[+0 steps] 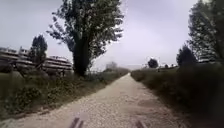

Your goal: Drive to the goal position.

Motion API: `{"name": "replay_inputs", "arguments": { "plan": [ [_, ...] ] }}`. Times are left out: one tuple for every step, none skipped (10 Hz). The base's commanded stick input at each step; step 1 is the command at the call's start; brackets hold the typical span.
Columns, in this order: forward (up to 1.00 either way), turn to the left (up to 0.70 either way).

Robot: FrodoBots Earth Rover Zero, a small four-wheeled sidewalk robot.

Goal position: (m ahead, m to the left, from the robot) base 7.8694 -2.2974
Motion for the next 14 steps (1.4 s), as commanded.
{"name": "replay_inputs", "arguments": {
  "plan": [
    [0.00,-0.05],
    [0.00,-0.44],
    [0.00,-0.70],
    [0.00,-0.70],
    [0.00,-0.70],
    [0.00,-0.70],
    [0.00,-0.70],
    [0.00,-0.66],
    [0.00,-0.54],
    [0.00,-0.42],
    [0.00,-0.10],
    [0.00,0.00],
    [0.00,0.00],
    [0.00,0.00]
  ]
}}
